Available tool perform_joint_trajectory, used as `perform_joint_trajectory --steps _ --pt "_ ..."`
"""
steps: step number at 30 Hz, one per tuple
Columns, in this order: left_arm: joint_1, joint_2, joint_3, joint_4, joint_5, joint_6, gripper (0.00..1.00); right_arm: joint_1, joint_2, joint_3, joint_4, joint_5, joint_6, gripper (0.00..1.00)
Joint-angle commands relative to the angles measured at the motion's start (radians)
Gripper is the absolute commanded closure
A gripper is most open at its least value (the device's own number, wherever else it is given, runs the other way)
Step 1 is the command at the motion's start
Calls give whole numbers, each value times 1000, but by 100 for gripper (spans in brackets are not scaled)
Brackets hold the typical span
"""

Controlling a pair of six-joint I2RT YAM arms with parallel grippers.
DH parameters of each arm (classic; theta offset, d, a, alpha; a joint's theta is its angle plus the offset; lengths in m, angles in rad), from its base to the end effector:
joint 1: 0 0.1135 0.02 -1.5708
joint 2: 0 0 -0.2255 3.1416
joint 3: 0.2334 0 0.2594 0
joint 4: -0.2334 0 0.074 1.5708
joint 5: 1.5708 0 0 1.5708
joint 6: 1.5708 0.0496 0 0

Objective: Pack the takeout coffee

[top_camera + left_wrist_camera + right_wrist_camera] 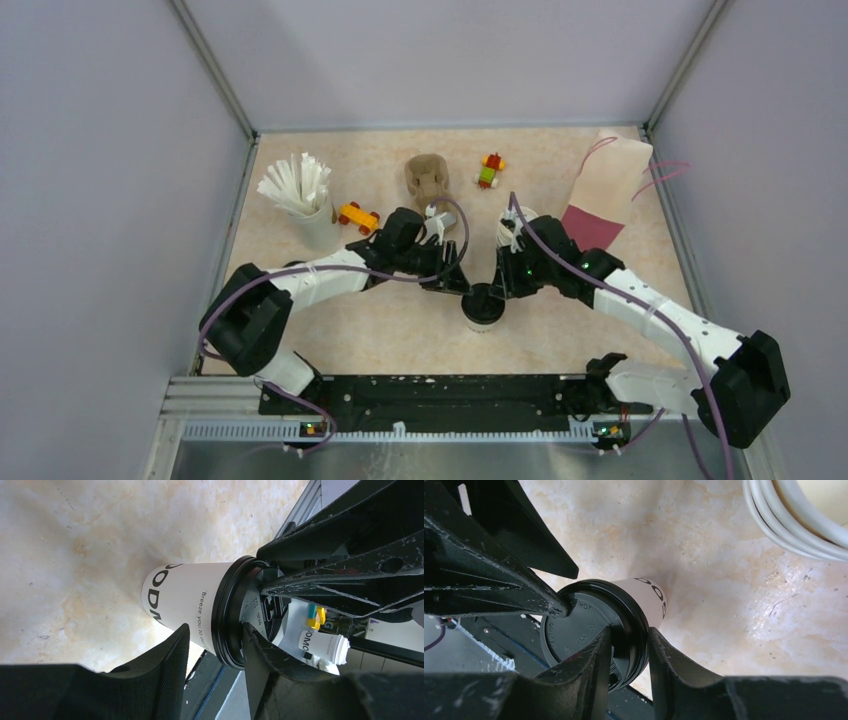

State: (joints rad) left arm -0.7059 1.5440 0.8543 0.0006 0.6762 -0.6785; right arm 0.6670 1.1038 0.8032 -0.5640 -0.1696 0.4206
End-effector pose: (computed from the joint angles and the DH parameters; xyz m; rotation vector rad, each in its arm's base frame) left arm 0.2339 -0.2402 0.1530 0.4481 2.4894 -1.4269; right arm 0.1968 0.1656 0.2039 -0.3912 2.5116 0.6693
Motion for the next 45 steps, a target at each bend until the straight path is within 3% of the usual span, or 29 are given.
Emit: perform_joint_trajectory --steps 1,10,19,26,30,39,45 --pt "-38 -2 -47 -120 -132 11 53 1 -8 -20 -42 34 -9 66" --pt "-43 -30 -15 -196 -175 -48 52 0 -5 141 -131 52 30 44" --pt "-49 -47 0 -217 -170 -86 52 0 -102 109 -153 -29 186 43" --pt "-49 -52 19 -230 -163 -119 52 0 -140 46 -187 -56 261 34" --pt "-50 -50 22 -247 -160 -137 52 0 -145 6 -170 -91 275 37" --pt "-58 -39 24 -241 -161 -145 52 0 -167 -106 102 -169 332 43" --pt "-62 -37 17 -241 -162 -142 53 0 -156 -159 59 -166 334 53"
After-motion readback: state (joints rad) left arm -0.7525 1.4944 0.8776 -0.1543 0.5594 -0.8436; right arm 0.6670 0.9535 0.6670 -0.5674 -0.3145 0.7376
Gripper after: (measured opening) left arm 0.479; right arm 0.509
